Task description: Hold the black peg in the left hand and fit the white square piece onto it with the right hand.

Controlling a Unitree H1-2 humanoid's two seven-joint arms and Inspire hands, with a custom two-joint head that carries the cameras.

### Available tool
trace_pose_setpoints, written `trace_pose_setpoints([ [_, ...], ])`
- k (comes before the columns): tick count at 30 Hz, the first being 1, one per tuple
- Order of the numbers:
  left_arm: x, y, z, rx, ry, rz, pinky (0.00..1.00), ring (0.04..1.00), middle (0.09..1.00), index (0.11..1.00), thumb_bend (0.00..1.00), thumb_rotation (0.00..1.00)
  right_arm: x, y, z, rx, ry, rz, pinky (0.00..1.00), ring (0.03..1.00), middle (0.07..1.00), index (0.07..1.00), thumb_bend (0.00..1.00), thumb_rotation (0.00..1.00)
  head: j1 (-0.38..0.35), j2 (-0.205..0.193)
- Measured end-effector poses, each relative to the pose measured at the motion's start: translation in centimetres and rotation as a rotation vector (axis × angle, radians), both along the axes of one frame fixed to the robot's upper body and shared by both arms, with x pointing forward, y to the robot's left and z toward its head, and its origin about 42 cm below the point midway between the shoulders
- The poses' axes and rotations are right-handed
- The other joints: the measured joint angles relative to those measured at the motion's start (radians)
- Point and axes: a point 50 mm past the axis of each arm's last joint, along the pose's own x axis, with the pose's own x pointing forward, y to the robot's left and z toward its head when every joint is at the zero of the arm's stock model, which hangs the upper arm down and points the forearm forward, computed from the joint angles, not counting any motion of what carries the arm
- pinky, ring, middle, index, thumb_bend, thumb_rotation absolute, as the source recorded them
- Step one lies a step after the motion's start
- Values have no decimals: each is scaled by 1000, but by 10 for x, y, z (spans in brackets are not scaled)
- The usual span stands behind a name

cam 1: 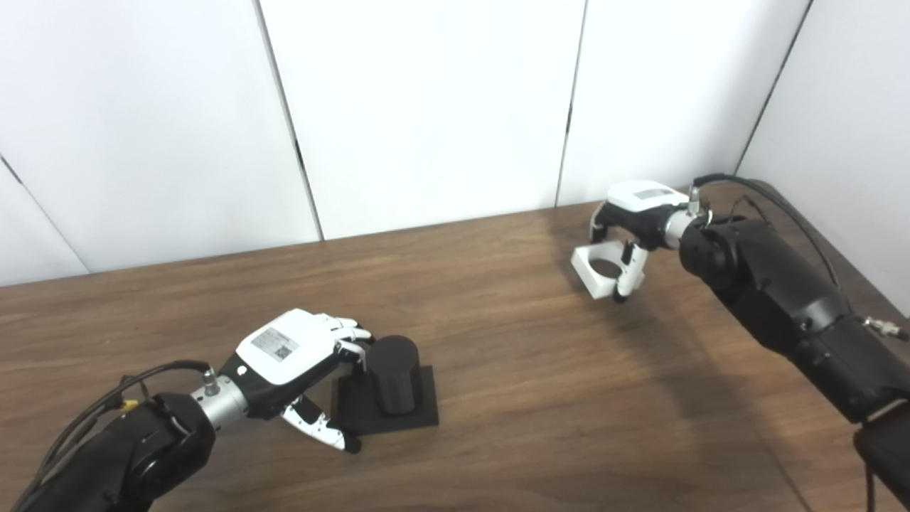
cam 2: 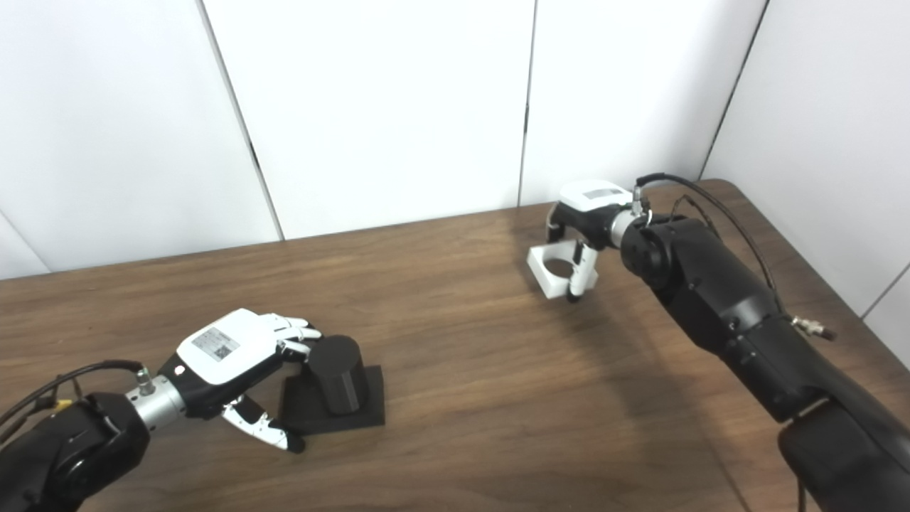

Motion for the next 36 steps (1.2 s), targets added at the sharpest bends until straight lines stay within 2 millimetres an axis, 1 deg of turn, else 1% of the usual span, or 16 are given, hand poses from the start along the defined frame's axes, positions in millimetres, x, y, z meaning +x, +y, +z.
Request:
trace_pose_setpoints([
  [3, 0, 0, 0, 0, 0, 1, 805, 862, 838, 493, 523, 75, -8, 7, 9, 17, -54, 50, 702, 798, 744, 481, 519, 135, 17, 3],
  [4, 0, 0, 0, 0, 1, 2, 806, 861, 838, 493, 522, 75, -12, 9, 10, 19, -63, 62, 710, 800, 742, 481, 519, 134, 17, 3],
  [8, 0, -1, 0, -1, 1, 2, 806, 864, 843, 493, 523, 75, -27, 18, 11, 27, -85, 110, 717, 808, 743, 482, 519, 134, 60, 11],
  [10, 0, 0, 0, 0, 1, 3, 814, 868, 846, 493, 522, 76, -29, 21, 14, 31, -85, 125, 717, 809, 744, 482, 519, 135, 77, 12],
  [12, 1, -1, 0, 0, 2, 3, 816, 868, 845, 493, 522, 76, -31, 23, 19, 49, -96, 136, 723, 813, 747, 482, 519, 134, 77, 12],
  [13, 1, -2, 0, 0, 2, 3, 818, 869, 845, 493, 522, 77, -32, 24, 24, 70, -103, 144, 729, 818, 750, 481, 518, 134, 115, 20],
  [16, 1, -3, 0, 2, 4, 2, 819, 873, 853, 493, 522, 78, -38, 31, 37, 132, -118, 181, 735, 819, 754, 481, 518, 135, 149, 25],
  [17, 1, -4, 0, 2, 4, 3, 820, 874, 853, 493, 522, 78, -39, 34, 39, 143, -121, 195, 733, 817, 753, 480, 518, 135, 179, 26],
  [21, 2, -8, 0, 1, 3, 3, 806, 869, 851, 493, 521, 79, -43, 42, 42, 163, -116, 231, 735, 815, 754, 480, 517, 134, 238, 32],
  [29, 5, -14, 1, 14, -1, 8, 826, 873, 850, 494, 520, 82, -52, 58, 49, 206, -125, 316, 698, 786, 741, 479, 518, 130, 281, 38],
  [33, 6, -16, 2, 17, 1, 8, 821, 876, 849, 494, 520, 83, -59, 68, 56, 227, -145, 368, 689, 781, 739, 479, 518, 131, 279, 40],
  [36, 6, -17, 2, 19, 3, 8, 827, 879, 849, 494, 520, 83, -61, 75, 57, 236, -139, 401, 692, 774, 734, 479, 518, 132, 279, 41],
])
